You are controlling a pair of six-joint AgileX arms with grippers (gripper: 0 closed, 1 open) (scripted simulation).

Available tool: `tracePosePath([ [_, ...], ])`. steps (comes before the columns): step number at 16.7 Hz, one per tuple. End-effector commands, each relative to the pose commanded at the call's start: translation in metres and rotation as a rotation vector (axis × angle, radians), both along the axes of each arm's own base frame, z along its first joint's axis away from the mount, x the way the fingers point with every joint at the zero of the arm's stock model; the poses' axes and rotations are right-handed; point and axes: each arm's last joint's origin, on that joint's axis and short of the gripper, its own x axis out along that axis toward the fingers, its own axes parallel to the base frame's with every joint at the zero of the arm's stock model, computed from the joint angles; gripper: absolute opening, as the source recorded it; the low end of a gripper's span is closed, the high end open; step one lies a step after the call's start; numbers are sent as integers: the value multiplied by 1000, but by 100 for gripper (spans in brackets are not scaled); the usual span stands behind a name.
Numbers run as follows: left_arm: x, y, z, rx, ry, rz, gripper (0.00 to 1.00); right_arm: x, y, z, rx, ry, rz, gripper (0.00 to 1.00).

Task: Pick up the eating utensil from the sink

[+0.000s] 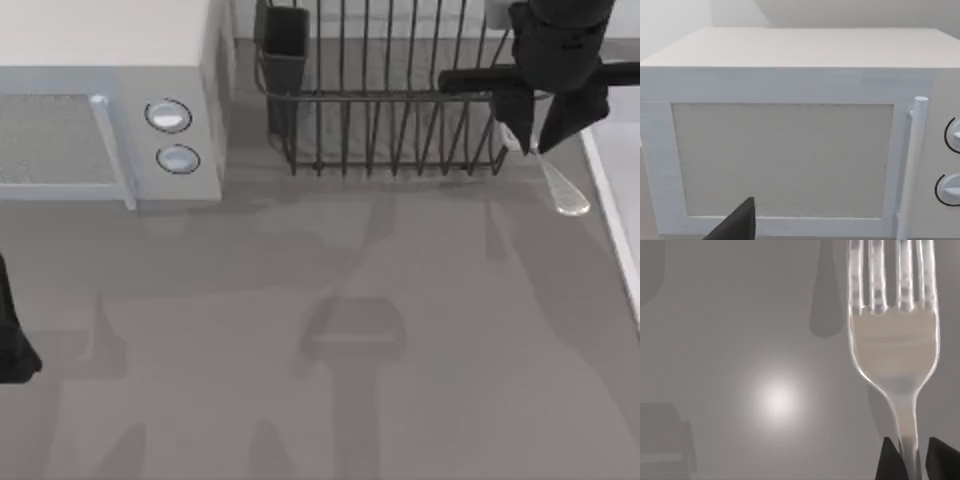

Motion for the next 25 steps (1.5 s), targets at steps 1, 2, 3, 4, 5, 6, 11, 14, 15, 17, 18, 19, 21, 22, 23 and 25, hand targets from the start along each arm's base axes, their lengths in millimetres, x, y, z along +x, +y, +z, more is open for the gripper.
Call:
tracePosePath([
  [1, 0, 0, 0, 0, 0, 0, 100, -5, 4, 2, 0, 0, 0, 0],
  [2, 0, 0, 0, 0, 0, 0, 100, -6, 5, 3, -1, 0, 0, 0],
  [3, 0, 0, 0, 0, 0, 0, 100, -6, 5, 3, -1, 0, 0, 0],
  [4, 0, 0, 0, 0, 0, 0, 100, -6, 5, 3, -1, 0, 0, 0],
  [5, 0, 0, 0, 0, 0, 0, 100, 1, -5, 3, -34, -23, -14, 0],
  [6, 0, 0, 0, 0, 0, 0, 100, 1, -5, 2, -34, -23, -13, 0],
  [11, 0, 0, 0, 0, 0, 0, 100, 3, 1, -37, -20, -17, -8, 0],
  [14, 0, 0, 0, 0, 0, 0, 100, -1, 4, -81, -11, -5, -4, 0],
  [15, 0, 0, 0, 0, 0, 0, 100, -3, 5, -92, -7, -2, -3, 0],
  [17, 0, 0, 0, 0, 0, 0, 100, -6, 5, -105, -2, 0, -1, 0],
  [18, 0, 0, 0, 0, 0, 0, 100, -6, 5, -107, -1, 0, 0, 0],
  [19, 0, 0, 0, 0, 0, 0, 100, -6, 5, -107, -1, 0, 0, 0],
  [21, 0, 0, 0, 0, 0, 0, 100, -6, 5, -107, -1, 0, 0, 0],
  [22, 0, 0, 0, 0, 0, 0, 100, -6, 5, -107, -1, 0, 0, 0],
  [23, 0, 0, 0, 0, 0, 0, 100, -6, 5, -107, -1, 0, 0, 8],
  [25, 0, 0, 0, 0, 0, 0, 100, -6, 5, -107, -1, 0, 0, 23],
])
